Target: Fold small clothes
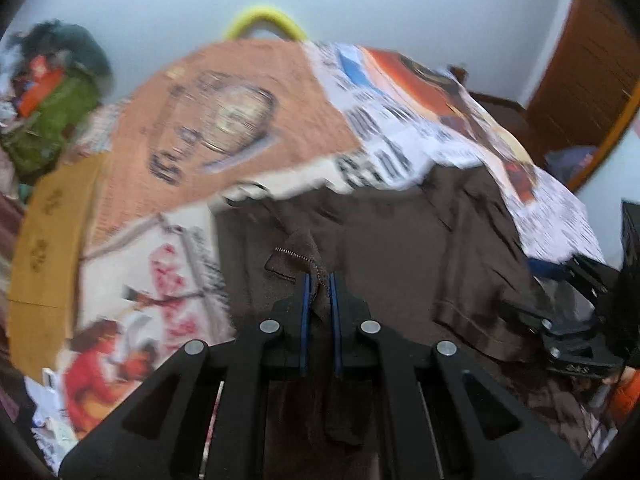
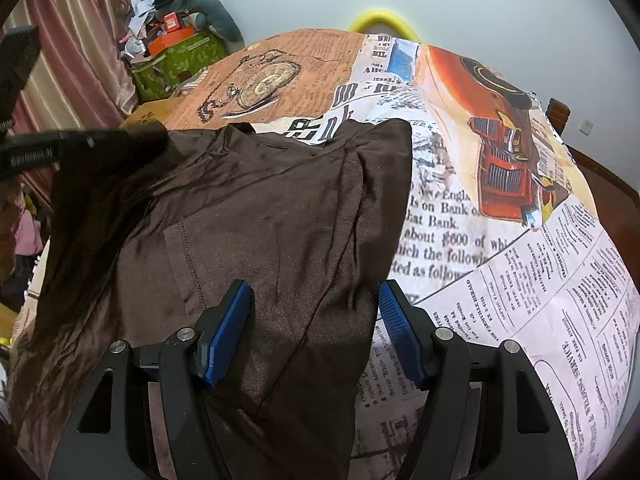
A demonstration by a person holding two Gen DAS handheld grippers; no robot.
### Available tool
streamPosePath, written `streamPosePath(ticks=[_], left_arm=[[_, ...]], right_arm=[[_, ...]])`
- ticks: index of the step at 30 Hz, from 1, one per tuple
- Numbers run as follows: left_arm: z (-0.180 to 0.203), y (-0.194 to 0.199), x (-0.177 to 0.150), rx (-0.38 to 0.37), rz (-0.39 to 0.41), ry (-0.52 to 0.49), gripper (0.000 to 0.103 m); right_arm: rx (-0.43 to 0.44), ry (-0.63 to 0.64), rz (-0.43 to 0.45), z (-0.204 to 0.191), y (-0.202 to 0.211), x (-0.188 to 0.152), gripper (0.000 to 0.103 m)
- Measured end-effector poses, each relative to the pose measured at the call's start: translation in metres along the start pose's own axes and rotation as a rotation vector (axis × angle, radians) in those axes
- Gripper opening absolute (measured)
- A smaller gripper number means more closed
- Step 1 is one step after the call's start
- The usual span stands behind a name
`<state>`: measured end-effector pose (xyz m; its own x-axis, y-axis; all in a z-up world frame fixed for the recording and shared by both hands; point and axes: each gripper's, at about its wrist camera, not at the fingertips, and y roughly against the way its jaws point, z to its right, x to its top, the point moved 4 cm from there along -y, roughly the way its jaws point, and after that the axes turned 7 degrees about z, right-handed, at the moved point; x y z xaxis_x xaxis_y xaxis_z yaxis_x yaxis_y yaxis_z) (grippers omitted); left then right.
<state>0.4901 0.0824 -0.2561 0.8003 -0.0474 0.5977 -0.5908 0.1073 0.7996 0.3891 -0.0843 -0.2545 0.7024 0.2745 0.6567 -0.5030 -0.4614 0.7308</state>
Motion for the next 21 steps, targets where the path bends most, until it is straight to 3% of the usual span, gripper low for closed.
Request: streamPosePath(ticks=[5,11,15,21], left_arm=[[0.021,-0.015,-0.017,-0.069,-0.07,-0.035,0.01],[0.007,0.007,-0.016,-0.156,-0.059,0.057,0.019],[-0.015,0.029,-0.002,-0.069,0.026,0.057,0.043],[-0.051,0.015,0.002,0.067,0.019,0.083,0.043]], right_arm=[[0.001,0.011,0.008,-0.001,0.0,-0.002,0.064],[0.005,0.005,0.012,-0.002,0.001,-0.001,0.065],[0.007,0.003,0.014,-0.001,0.001,-0.001,0.065],[0.005,0.0,0.014,-0.002,0.001,-0.002,0.066]])
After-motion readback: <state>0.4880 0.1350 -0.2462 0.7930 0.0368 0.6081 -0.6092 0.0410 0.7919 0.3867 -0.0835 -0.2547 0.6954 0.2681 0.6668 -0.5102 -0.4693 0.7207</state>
